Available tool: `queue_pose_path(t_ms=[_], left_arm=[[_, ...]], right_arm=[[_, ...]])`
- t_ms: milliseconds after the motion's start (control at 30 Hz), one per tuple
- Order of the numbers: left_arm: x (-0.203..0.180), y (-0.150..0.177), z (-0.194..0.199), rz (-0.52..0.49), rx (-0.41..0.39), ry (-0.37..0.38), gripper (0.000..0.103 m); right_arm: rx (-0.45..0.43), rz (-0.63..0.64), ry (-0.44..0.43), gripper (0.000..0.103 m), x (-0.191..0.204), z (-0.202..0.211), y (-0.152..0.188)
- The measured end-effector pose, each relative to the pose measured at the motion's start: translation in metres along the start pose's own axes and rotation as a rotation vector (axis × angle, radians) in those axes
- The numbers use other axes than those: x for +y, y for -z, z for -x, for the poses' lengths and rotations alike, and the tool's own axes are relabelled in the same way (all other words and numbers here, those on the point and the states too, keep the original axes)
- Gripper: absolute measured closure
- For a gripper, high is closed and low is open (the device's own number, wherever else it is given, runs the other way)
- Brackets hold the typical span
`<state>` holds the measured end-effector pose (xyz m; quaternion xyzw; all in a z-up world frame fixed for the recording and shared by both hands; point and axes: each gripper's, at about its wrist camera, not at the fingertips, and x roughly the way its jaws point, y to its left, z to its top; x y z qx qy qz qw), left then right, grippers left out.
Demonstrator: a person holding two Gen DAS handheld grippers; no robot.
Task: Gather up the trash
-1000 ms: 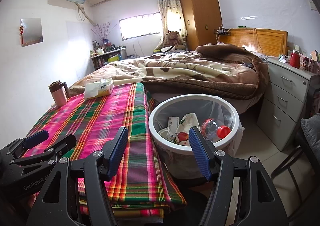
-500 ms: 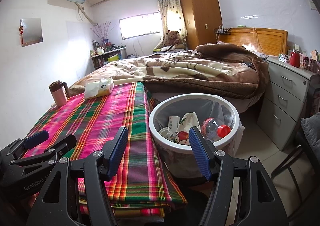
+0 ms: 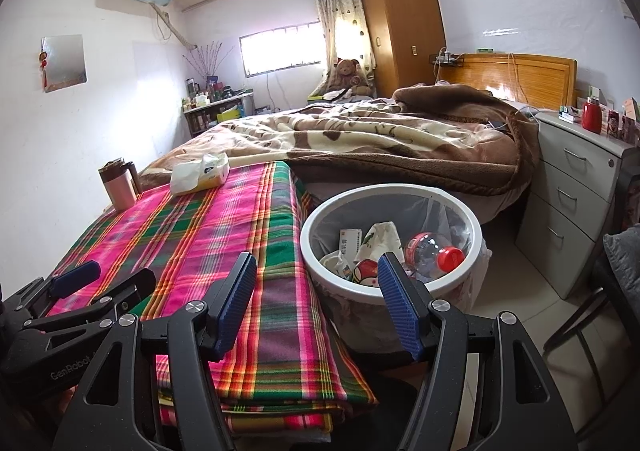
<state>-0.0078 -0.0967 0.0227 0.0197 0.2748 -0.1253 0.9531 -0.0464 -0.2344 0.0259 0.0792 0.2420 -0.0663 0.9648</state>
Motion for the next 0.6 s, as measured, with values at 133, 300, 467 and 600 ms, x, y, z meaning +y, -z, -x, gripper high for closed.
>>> queue_pose_path(t_ms=[133,300,467,600], left_arm=[[-0.0002,-0.0001,-0.0003,0.001,0.001,0.000,0.018],[-0.0002,0.0008,0.0001,0.001,0.001,0.000,0.018],[-0.0005,0.0015,-0.0008,0.003,0.005,-0.001,0.018],[-0.0003,0.0017,-0.0007,0.005,0.008,-0.002,0.018]], right_arm=[[-0.001,0.000,-0.001,0.039,0.0003,-0.0001,0.0001],[0.001,0.000,0.000,0.039,-0.0001,-0.0004,0.0000],[0.002,0.000,-0.001,0.039,0.0004,-0.0001,0.0003],[0.001,0.000,0.000,0.038,0.0003,-0.0007,-0.0001]])
